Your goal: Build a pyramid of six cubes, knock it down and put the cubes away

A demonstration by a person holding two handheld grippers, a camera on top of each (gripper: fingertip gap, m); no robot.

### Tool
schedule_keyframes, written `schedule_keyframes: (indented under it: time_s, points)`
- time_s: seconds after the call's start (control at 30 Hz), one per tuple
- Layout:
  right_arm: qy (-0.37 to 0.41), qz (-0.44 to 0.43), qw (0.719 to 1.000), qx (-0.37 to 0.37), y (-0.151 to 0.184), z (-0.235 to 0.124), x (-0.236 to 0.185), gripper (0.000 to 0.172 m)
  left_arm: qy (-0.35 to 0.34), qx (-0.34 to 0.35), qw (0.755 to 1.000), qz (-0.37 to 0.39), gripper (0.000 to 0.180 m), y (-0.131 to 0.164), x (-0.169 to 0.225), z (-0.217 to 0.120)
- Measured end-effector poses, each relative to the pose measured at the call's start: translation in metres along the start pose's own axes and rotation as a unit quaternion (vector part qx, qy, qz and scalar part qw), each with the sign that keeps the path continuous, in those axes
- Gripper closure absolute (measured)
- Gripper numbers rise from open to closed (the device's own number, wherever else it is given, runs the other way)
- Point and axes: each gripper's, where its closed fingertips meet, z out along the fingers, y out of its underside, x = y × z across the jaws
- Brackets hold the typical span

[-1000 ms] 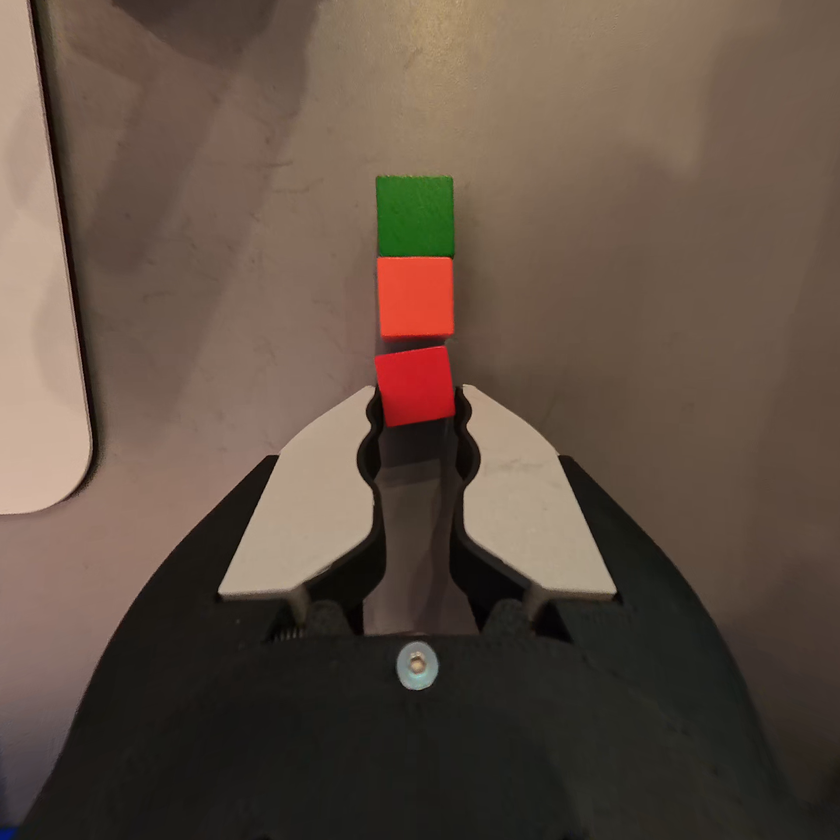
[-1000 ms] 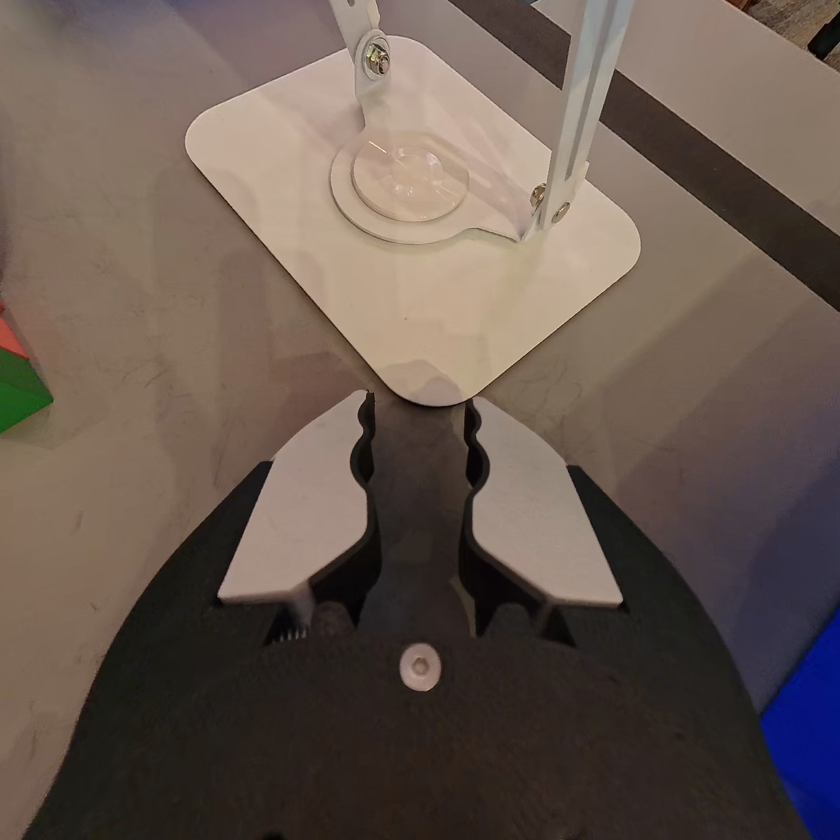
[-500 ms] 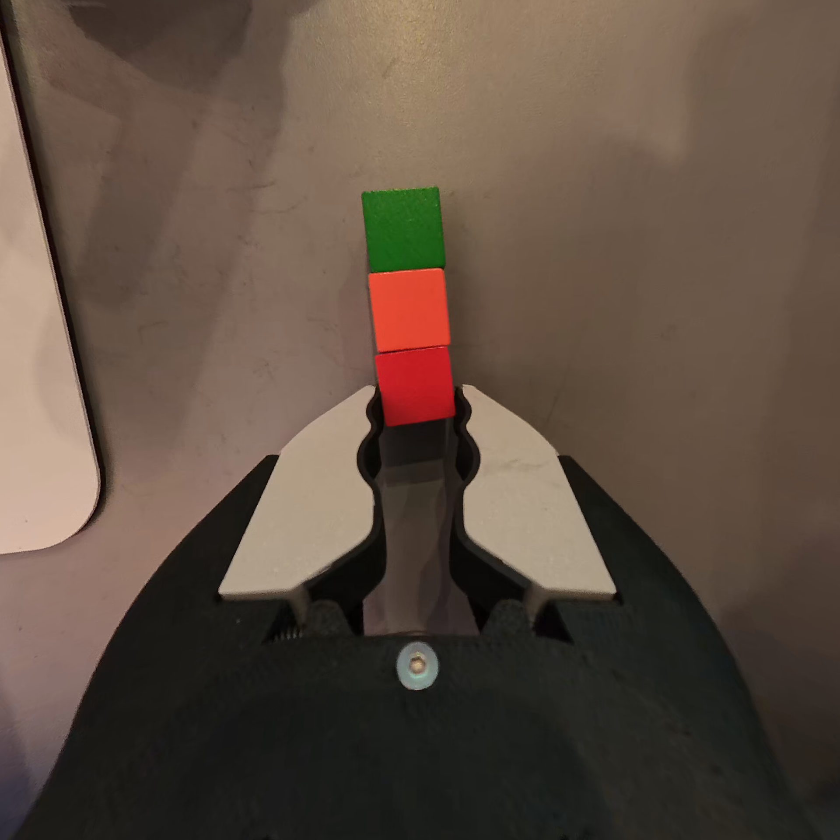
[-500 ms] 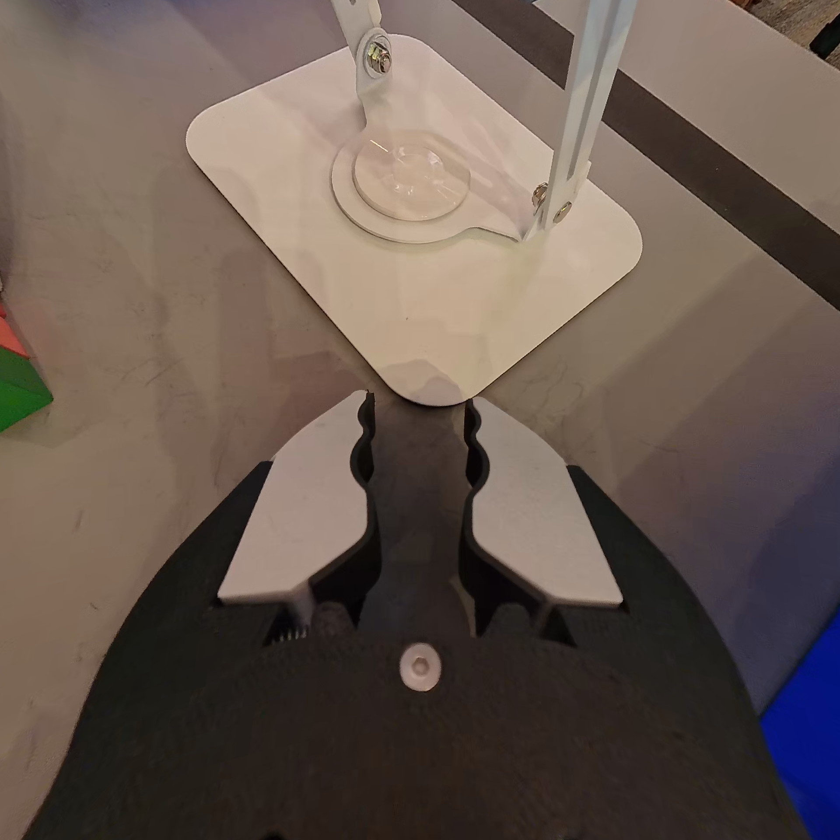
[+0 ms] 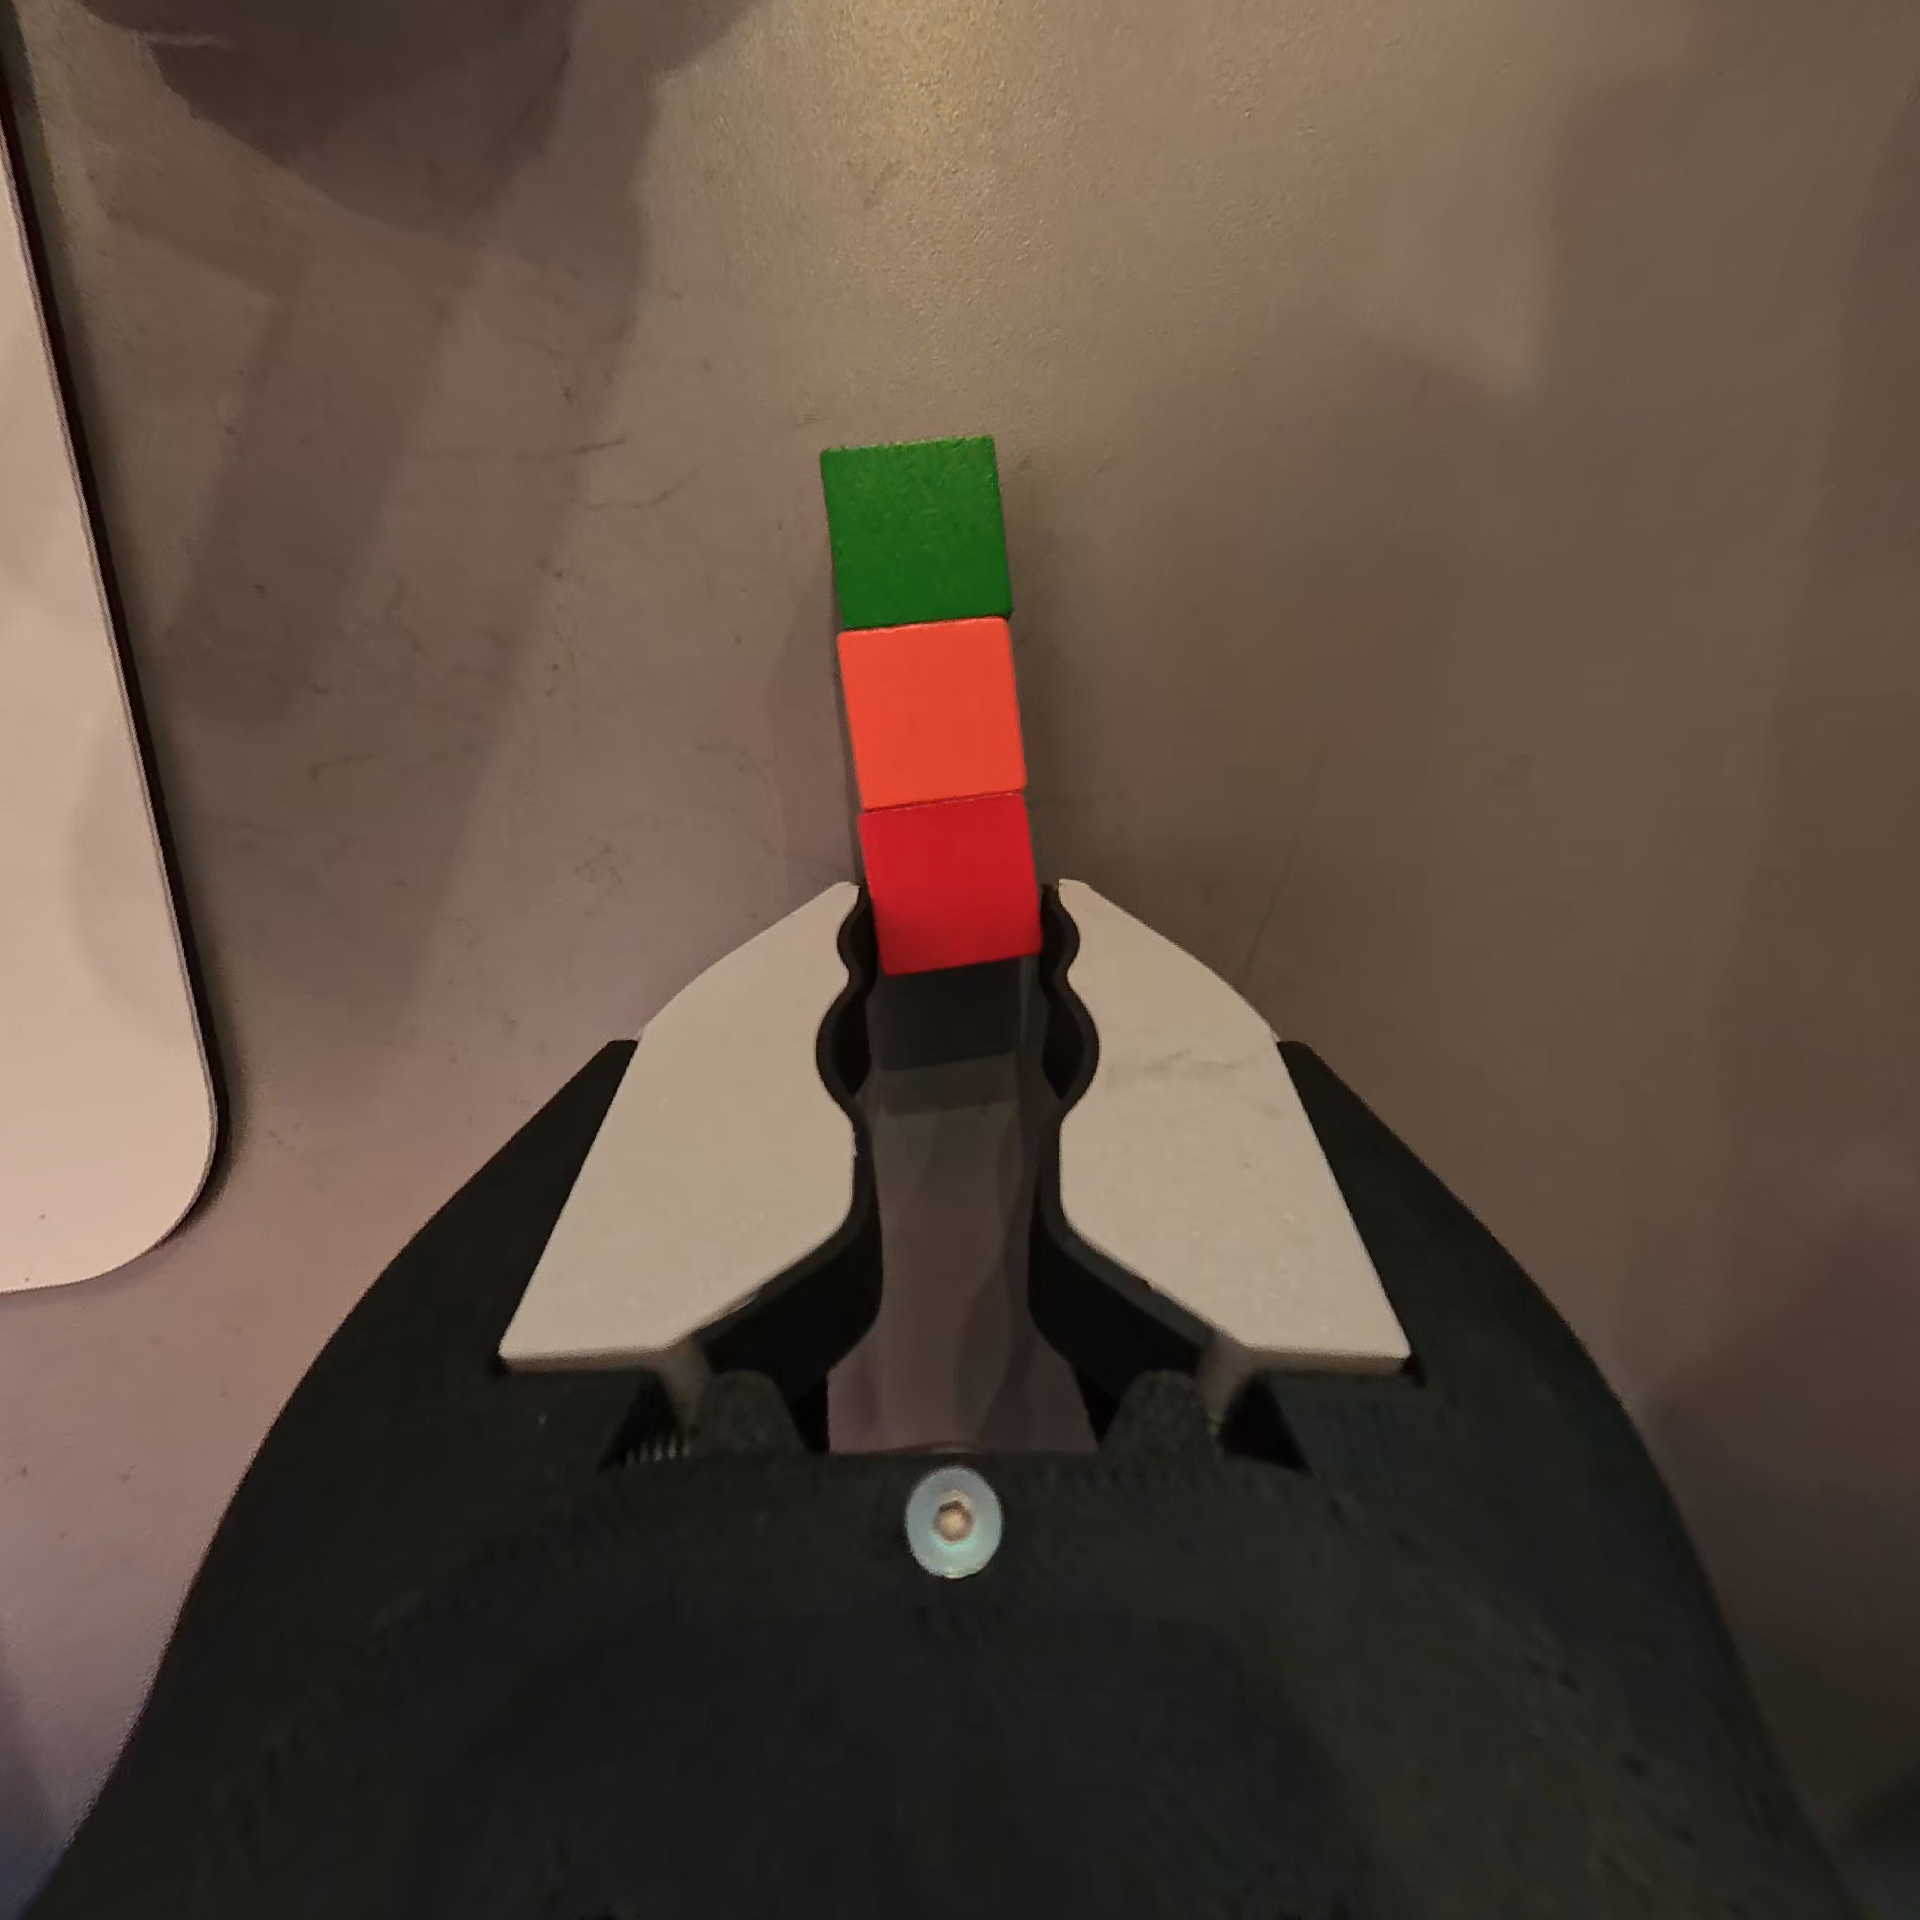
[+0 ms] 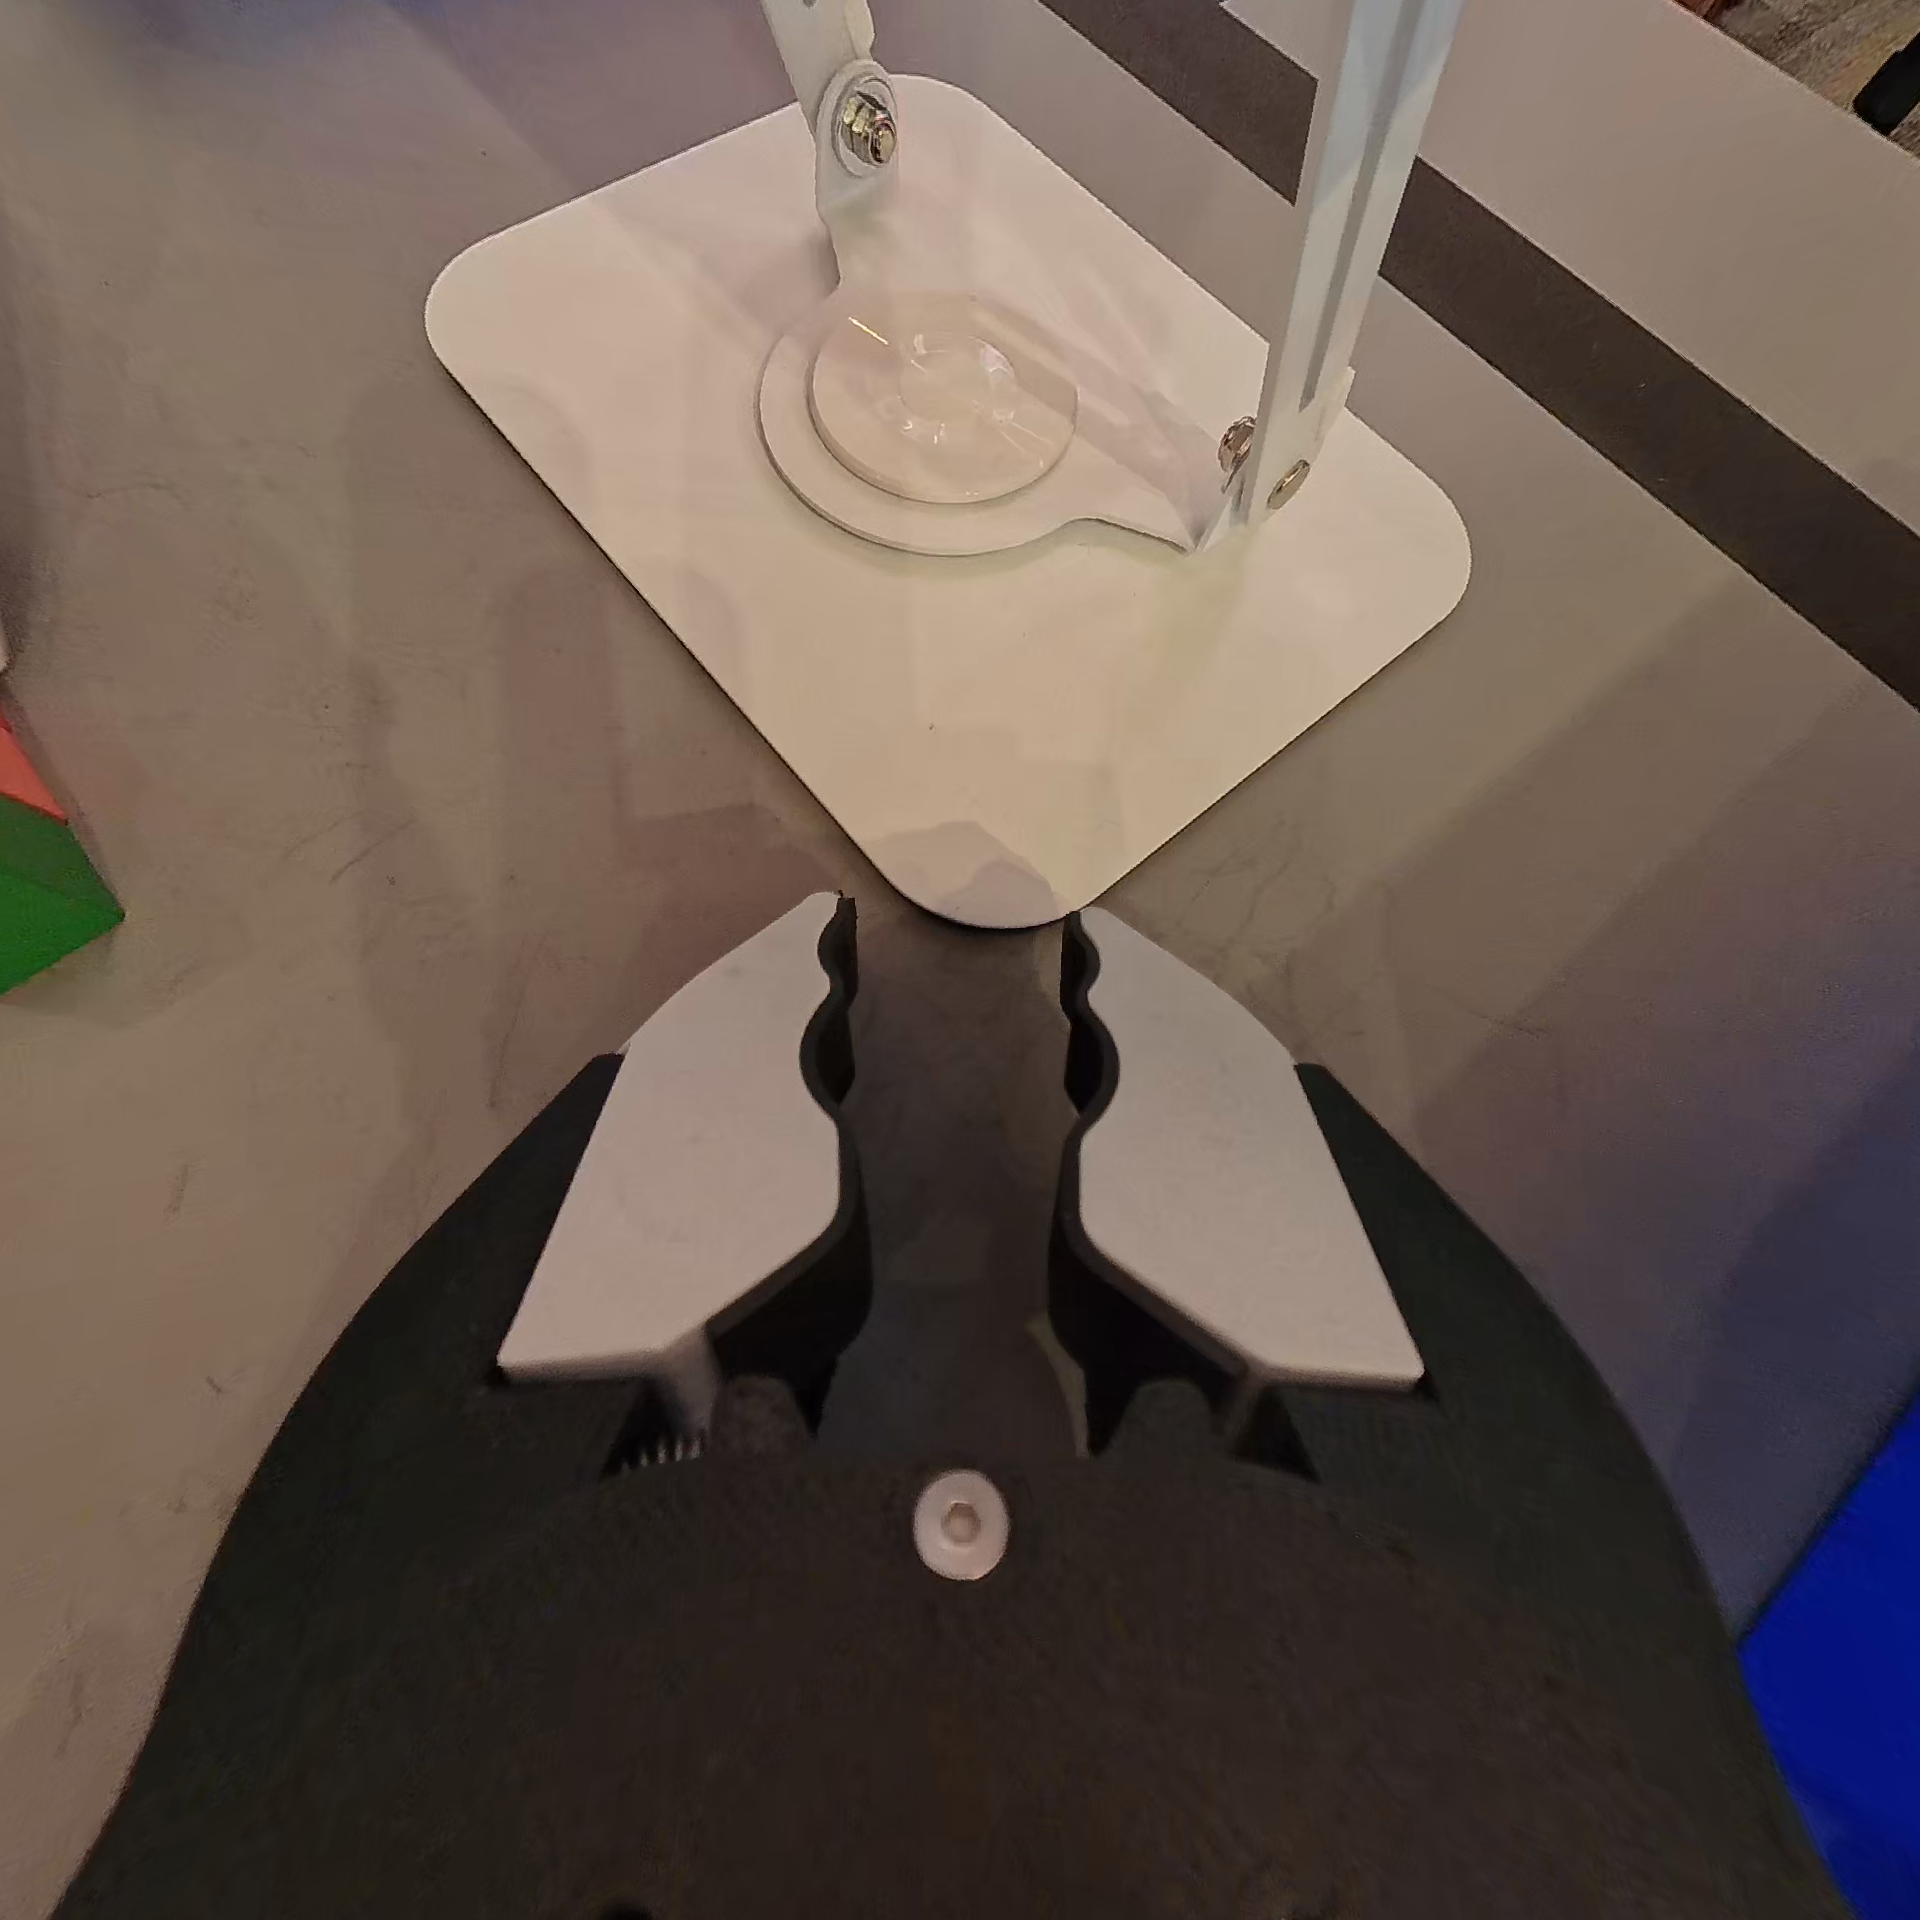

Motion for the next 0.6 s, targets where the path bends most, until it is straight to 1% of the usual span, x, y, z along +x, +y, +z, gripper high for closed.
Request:
schedule_keyframes:
  time_s: [0.03,0.1,0.13,0.17,0.2,0.23,0.33,0.4,0.6]
  points:
    - [0.0,0.0,1.0,0.0,0.0,0.0,0.0,0.134,-0.002,0.002,1.0,-0.002,0.147,0.0,-0.001,0.0]
    - [0.0,0.0,1.0,0.0,0.0,0.0,0.0,0.134,-0.012,-0.001,1.0,-0.006,0.13,0.001,-0.003,0.0]
    - [0.0,0.0,1.0,0.0,0.0,0.0,0.0,0.134,-0.016,-0.006,1.0,-0.005,0.125,0.003,-0.004,-0.001]
    - [0.0,0.0,1.0,0.0,0.0,0.0,0.0,0.134,-0.016,-0.009,1.0,-0.002,0.125,0.004,-0.003,-0.002]
    - [0.0,0.001,1.0,0.0,0.0,0.0,0.0,0.134,-0.014,-0.01,1.0,-0.003,0.122,0.005,-0.002,-0.002]
    - [0.0,0.001,1.0,0.0,0.0,0.0,0.0,0.134,-0.018,-0.01,1.0,-0.006,0.115,0.005,-0.002,-0.002]
    - [-0.001,0.002,1.0,0.0,0.0,0.0,0.0,0.134,-0.022,-0.001,1.0,-0.011,0.108,0.006,-0.001,-0.008]
    - [0.0,0.002,1.0,0.001,0.0,0.0,0.0,0.134,-0.037,0.0,0.999,-0.018,0.102,0.009,-0.003,-0.013]
    - [0.001,0.001,1.0,0.001,0.0,0.0,0.0,0.134,-0.063,0.032,0.996,-0.054,0.109,0.019,-0.001,-0.02]
